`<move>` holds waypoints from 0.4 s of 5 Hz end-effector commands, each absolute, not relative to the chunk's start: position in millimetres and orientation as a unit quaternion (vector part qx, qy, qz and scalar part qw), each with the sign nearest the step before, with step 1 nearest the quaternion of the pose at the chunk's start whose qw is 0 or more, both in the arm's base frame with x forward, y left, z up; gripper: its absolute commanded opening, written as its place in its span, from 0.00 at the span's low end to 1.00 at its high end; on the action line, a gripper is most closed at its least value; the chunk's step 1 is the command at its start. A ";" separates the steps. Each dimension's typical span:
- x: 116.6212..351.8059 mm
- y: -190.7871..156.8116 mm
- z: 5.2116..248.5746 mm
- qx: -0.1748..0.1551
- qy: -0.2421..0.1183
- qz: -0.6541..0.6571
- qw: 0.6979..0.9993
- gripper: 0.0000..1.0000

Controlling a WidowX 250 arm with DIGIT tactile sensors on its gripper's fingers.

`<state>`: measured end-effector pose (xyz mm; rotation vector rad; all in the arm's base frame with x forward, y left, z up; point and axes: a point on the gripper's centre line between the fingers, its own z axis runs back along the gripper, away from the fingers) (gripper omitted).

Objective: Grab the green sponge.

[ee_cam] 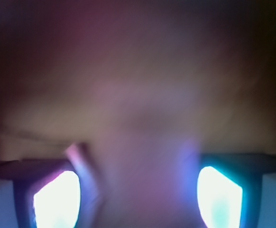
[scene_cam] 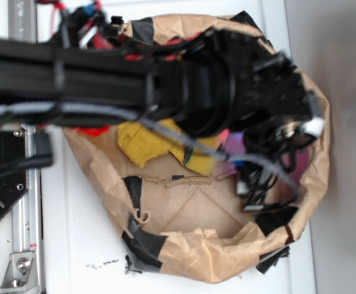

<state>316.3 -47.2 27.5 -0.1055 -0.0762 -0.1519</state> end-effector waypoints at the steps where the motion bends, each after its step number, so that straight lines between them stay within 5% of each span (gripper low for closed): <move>1: 316.2 -49.0 99.4 -0.037 -0.117 -0.028 0.992 1.00; 2: 311.9 -43.4 98.1 -0.020 -0.096 0.029 0.995 1.00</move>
